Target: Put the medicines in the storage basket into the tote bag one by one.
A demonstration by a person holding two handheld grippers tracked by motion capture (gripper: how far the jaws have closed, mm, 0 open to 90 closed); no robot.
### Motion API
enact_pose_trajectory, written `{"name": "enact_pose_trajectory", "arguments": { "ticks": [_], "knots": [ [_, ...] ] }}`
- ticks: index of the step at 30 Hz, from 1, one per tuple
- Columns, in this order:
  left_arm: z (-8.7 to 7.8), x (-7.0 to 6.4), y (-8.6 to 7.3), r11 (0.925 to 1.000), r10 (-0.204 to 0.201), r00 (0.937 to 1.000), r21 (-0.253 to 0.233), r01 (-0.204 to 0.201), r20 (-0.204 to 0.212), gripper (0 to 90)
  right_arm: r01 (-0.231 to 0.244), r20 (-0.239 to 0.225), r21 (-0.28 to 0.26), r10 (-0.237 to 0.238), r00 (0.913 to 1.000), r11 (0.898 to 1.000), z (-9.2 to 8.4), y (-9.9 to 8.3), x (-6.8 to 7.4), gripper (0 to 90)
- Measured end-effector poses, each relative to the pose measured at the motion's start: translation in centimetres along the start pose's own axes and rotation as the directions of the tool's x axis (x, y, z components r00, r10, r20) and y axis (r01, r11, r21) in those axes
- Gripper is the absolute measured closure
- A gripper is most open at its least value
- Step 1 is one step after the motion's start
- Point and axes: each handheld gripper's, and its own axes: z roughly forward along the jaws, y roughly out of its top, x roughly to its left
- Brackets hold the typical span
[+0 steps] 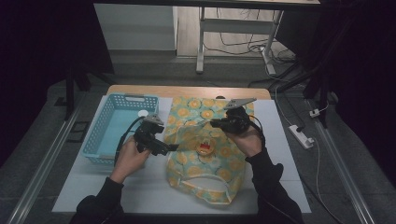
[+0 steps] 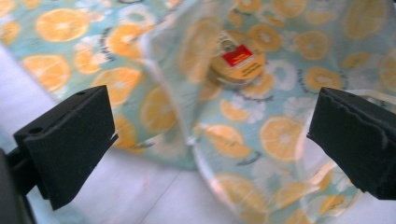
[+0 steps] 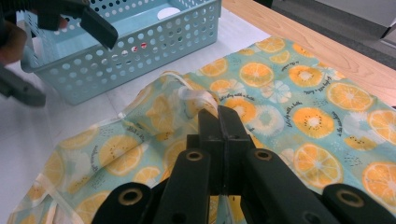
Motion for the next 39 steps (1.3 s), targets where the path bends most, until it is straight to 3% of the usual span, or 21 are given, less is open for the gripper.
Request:
{"name": "enact_pose_trajectory", "arguments": {
  "ticks": [11, 16, 22, 30, 34, 39],
  "knots": [
    [-2.5, 2.4, -1.0, 0.9985, -0.054, 0.9933, -0.006, 0.054, -0.102, 0.9, -0.002, 0.002, 0.002, 0.002, 1.0000, 1.000, 0.0, 0.0, -0.1, 90.0],
    [-3.1, 3.7, -1.7, 0.9962, -0.086, 0.9827, 0.001, 0.088, -0.164, 1.1, -0.003, 0.003, 0.002, 0.003, 1.0000, 1.000, 0.0, 0.0, -0.1, 90.0],
    [-3.7, 5.3, -2.7, 0.9919, -0.124, 0.9705, -0.002, 0.127, -0.207, 1.5, -0.002, 0.002, 0.004, 0.002, 1.0000, 1.000, 0.0, -0.1, -0.1, 90.0],
    [-3.9, 7.3, -3.8, 0.9870, -0.153, 0.9597, 0.010, 0.160, -0.235, 0.1, -0.002, 0.001, 0.007, 0.002, 1.0000, 1.000, 0.2, 0.0, -0.1, 90.0],
    [-3.6, 8.1, -4.1, 0.9845, -0.160, 0.9495, 0.026, 0.173, -0.270, 0.0, 0.000, 0.000, 0.009, 0.000, 1.0000, 1.000, 0.3, 0.0, -0.1, 90.0],
    [-3.1, 8.8, -4.2, 0.9814, -0.165, 0.9423, 0.046, 0.186, -0.291, 0.0, -0.001, 0.001, 0.009, 0.001, 1.0000, 1.000, 0.3, -0.1, 0.0, 90.0]
  ]
}}
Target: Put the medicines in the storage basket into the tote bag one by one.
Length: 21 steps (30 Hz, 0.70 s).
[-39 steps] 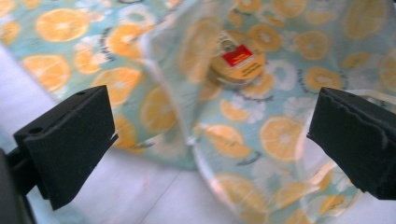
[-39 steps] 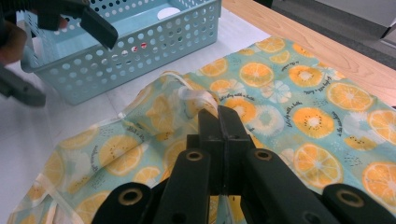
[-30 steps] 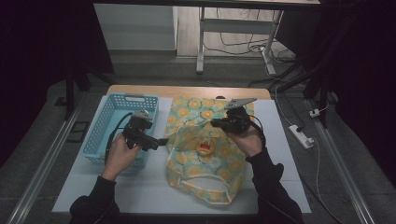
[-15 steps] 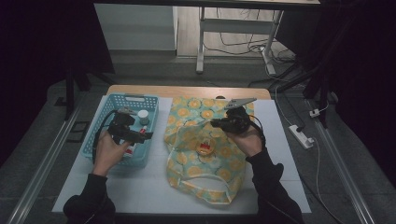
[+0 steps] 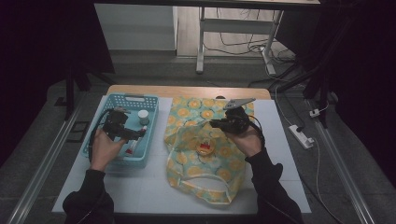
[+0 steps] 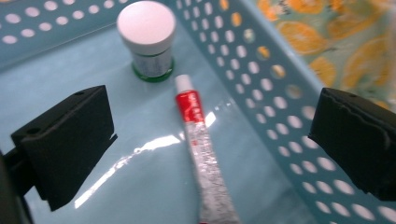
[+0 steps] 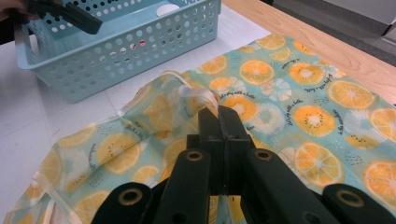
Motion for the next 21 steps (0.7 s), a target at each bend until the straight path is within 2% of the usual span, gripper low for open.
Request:
{"name": "enact_pose_trajectory", "arguments": {
  "ticks": [5, 12, 14, 17, 21],
  "knots": [
    [1.3, 0.3, 0.1, 0.9987, 0.006, 1.0000, 0.050, -0.006, -0.002, 0.0, 0.004, -0.003, 0.007, -0.004, 1.0000, 1.000, 0.2, 0.0, 0.1, 90.0],
    [2.8, 0.1, 0.0, 0.9878, 0.028, 0.9995, 0.154, -0.025, -0.016, 0.0, 0.004, -0.003, 0.008, -0.004, 1.0000, 1.000, 0.3, 0.0, 0.1, 90.0],
    [3.2, 0.1, -0.1, 0.9824, 0.028, 0.9993, 0.186, -0.023, -0.023, 0.0, 0.007, -0.005, 0.009, -0.007, 1.0000, 1.000, 0.2, 0.0, 0.1, 90.0],
    [3.9, 0.1, -0.1, 0.9695, 0.036, 0.9986, 0.244, -0.025, -0.039, 0.0, 0.007, -0.006, 0.009, -0.007, 1.0000, 1.000, 0.3, 0.0, 0.2, 90.0],
    [4.4, -0.1, -0.2, 0.9541, 0.056, 0.9950, 0.298, -0.028, -0.083, 3.6, 0.007, -0.006, 0.011, -0.007, 1.0000, 1.000, 0.3, 0.0, 0.2, 90.0]
  ]
}}
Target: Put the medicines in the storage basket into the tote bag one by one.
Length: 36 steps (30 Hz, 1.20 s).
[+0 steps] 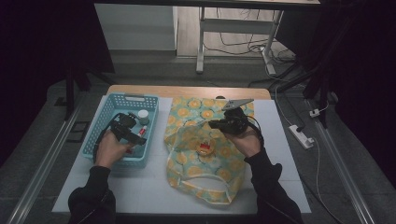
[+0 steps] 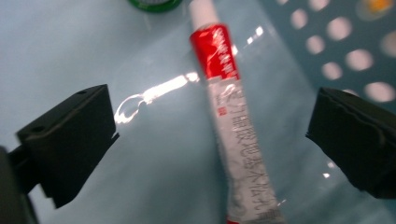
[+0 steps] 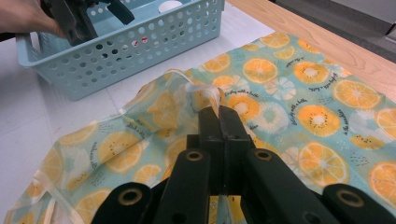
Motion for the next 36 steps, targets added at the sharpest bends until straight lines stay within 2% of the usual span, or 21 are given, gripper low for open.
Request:
{"name": "enact_pose_trajectory", "arguments": {
  "ticks": [4, 7, 12, 21, 28, 32, 36],
  "knots": [
    [0.17, -0.11, 0.03, 0.9998, 0.002, 1.0000, 0.018, -0.002, -0.004, 9.5, -0.001, -0.001, 0.002, 0.001, 1.0000, 1.000, 0.04, -0.03, -0.02, 90.0],
    [0.18, -0.11, 0.05, 0.9996, 0.015, 0.9999, 0.023, -0.015, 0.002, 20.2, -0.003, 0.000, 0.003, 0.003, 1.0000, 1.000, 0.08, -0.05, -0.03, 90.0],
    [0.22, -0.08, 0.04, 0.9997, 0.013, 0.9996, 0.021, -0.014, 0.026, 38.7, -0.003, 0.000, 0.003, 0.003, 1.0000, 1.000, 0.08, -0.08, -0.08, 90.0],
    [0.17, -0.02, 0.05, 0.9997, 0.019, 0.9976, 0.012, -0.020, 0.066, 60.5, -0.003, 0.001, 0.003, 0.003, 1.0000, 1.000, 0.09, -0.06, -0.06, 90.0],
    [0.21, 0.15, 0.09, 0.9999, 0.009, 0.9956, 0.012, -0.010, 0.093, 71.4, -0.001, 0.001, 0.003, 0.001, 1.0000, 1.000, 0.09, -0.07, -0.09, 90.0],
    [0.22, 0.23, 0.11, 0.9999, 0.004, 0.9953, 0.013, -0.005, 0.097, 72.3, -0.002, 0.003, 0.001, 0.002, 1.0000, 1.000, 0.05, -0.08, -0.17, 90.0],
    [0.11, 0.22, 0.13, 1.0000, 0.000, 0.9967, 0.009, -0.001, 0.081, 72.5, -0.002, 0.004, 0.000, 0.002, 1.0000, 1.000, -0.01, -0.08, -0.22, 90.0]
  ]
}}
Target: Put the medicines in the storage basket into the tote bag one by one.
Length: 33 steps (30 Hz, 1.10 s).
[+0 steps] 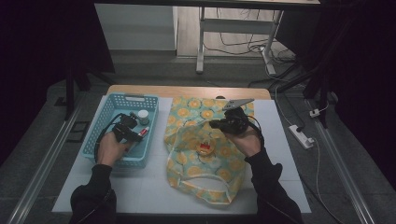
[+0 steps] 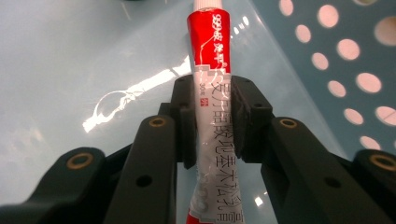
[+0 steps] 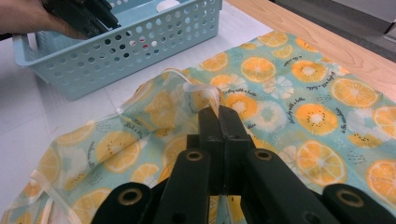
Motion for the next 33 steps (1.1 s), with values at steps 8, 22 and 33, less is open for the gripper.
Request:
{"name": "enact_pose_trajectory", "arguments": {
  "ticks": [8, 22, 33],
  "knots": [
    [-0.7, 0.0, -0.1, 0.9979, -0.016, 0.9998, -0.063, 0.015, -0.013, 72.6, -0.003, 0.001, -0.004, 0.003, 1.0000, 1.000, -0.1, 0.0, -0.1, 90.0],
    [-2.3, -0.1, -0.4, 0.9830, -0.011, 0.9997, -0.183, 0.007, -0.023, 72.6, -0.006, 0.006, -0.014, 0.006, 1.0000, 1.000, -0.4, 0.0, -0.2, 90.0],
    [-3.9, -0.6, -0.4, 0.9638, 0.009, 0.9988, -0.266, -0.021, -0.048, 72.6, -0.005, 0.005, -0.015, 0.005, 1.0000, 1.000, -0.4, 0.0, -0.1, 90.0]
  ]
}}
